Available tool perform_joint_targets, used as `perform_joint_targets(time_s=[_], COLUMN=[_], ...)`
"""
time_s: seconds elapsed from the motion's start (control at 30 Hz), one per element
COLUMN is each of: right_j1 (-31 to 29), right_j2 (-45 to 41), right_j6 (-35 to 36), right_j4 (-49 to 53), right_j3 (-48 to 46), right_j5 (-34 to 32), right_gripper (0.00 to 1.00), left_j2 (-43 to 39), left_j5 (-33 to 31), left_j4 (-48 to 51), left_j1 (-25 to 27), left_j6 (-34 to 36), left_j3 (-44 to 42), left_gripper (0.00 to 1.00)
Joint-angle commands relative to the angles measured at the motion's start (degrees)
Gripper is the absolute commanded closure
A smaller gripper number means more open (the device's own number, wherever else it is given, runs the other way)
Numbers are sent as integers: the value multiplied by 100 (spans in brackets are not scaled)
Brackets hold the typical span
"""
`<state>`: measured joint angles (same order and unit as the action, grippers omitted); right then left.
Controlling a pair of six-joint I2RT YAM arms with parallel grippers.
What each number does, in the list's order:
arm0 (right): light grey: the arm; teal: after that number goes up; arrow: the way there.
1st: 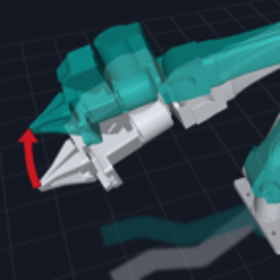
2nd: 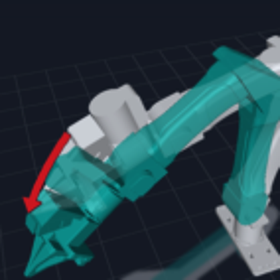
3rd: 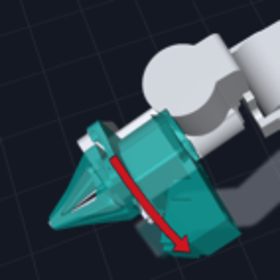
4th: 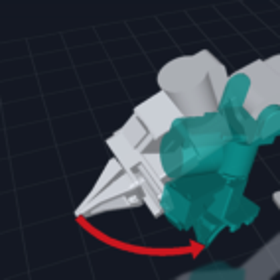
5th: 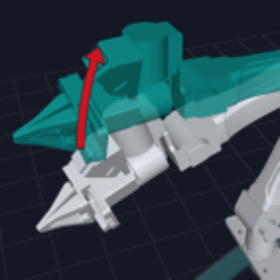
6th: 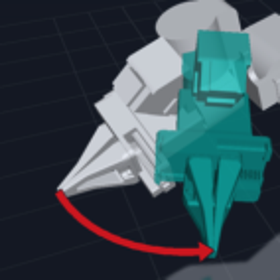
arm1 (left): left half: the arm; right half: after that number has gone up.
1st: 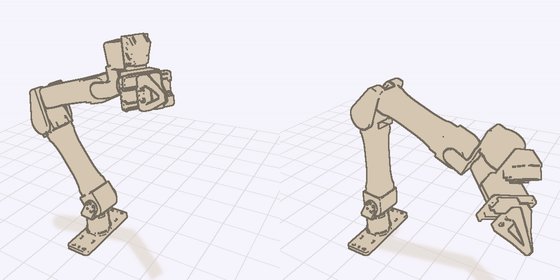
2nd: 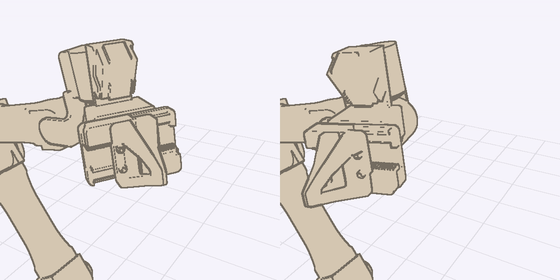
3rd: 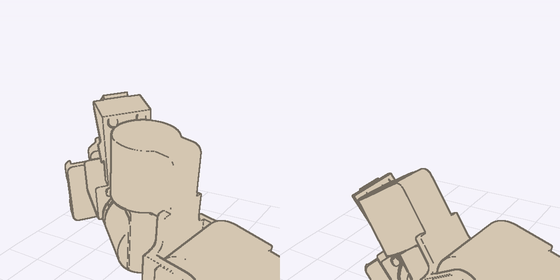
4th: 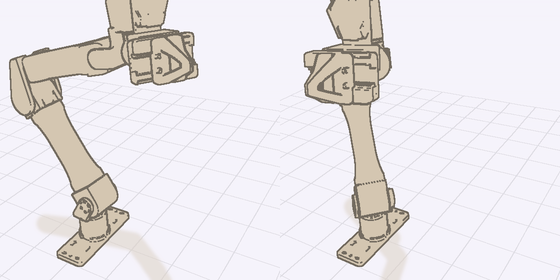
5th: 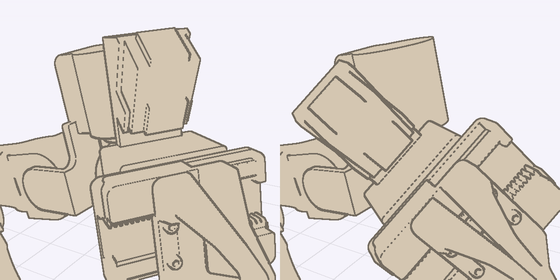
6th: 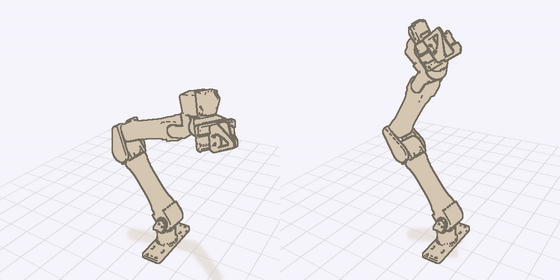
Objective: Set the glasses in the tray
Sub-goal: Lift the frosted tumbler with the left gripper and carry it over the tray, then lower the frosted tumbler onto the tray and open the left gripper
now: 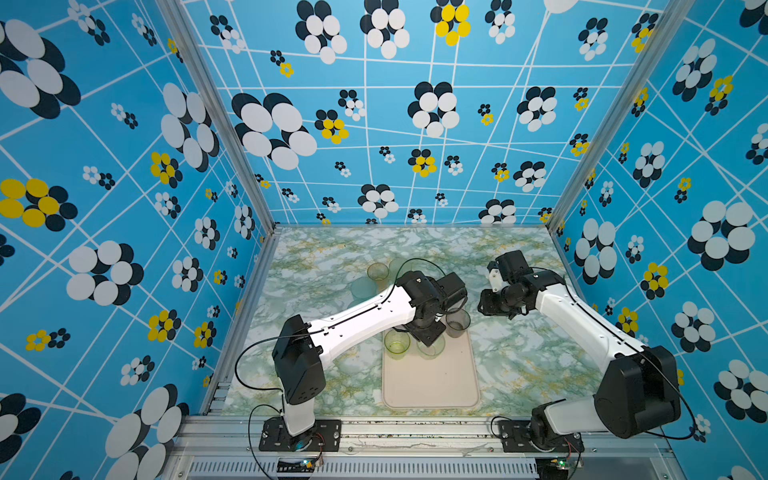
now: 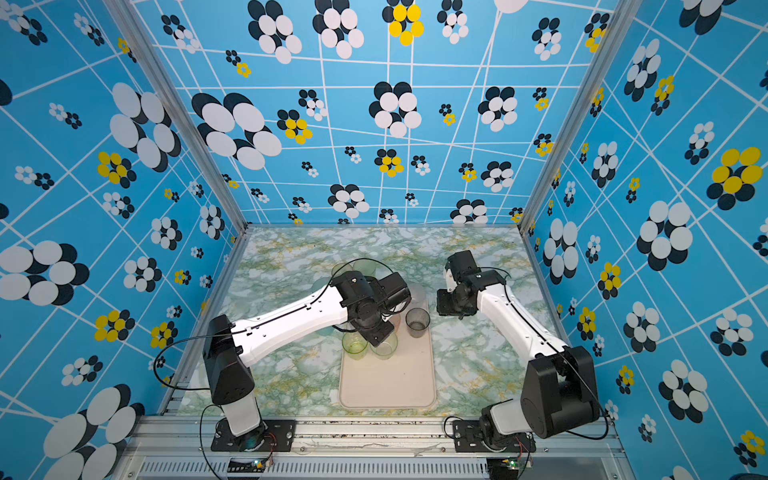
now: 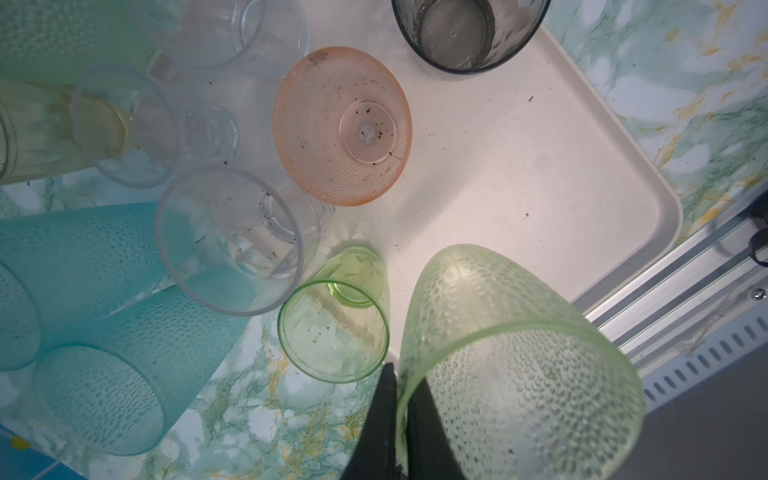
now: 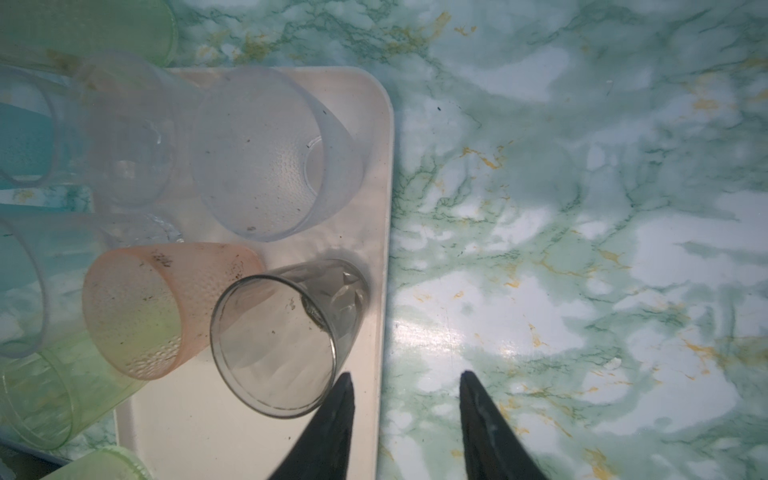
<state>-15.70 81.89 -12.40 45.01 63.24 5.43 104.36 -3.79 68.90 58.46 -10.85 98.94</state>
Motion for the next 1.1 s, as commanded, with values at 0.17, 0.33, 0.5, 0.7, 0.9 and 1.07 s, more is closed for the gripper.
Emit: perform_joint_targets(time_s=[0.17,0.33,0.5,0.7,0.9,1.07], right_j1=[24,24,31,29,24,26], right_j2=[-146,-139,-103,-68,2,11], right_j6=[-60,-69,-87,-87,-96,-96], right_j4=[305,315,306,324,307,306], right_j3=[-40,-37,-56,-32,-31,-39], right_j5=[-174,-192,-183,-201,-183,-183], right_gripper=[56,56,56,56,56,56], left_j2=[132,327,521,656,728,744], left_j5=[601,449,355,117,-51,-48], left_j4=[-818,-878,-890,-791,-842,-1007], left_j1=[-304,-352,-403,-428,-454,-458], left_j6=[302,406,469,505,523,505], left_j3=[-557,-595,-608,-551,-549,-662], left_gripper=[93,94,94,94,94,93])
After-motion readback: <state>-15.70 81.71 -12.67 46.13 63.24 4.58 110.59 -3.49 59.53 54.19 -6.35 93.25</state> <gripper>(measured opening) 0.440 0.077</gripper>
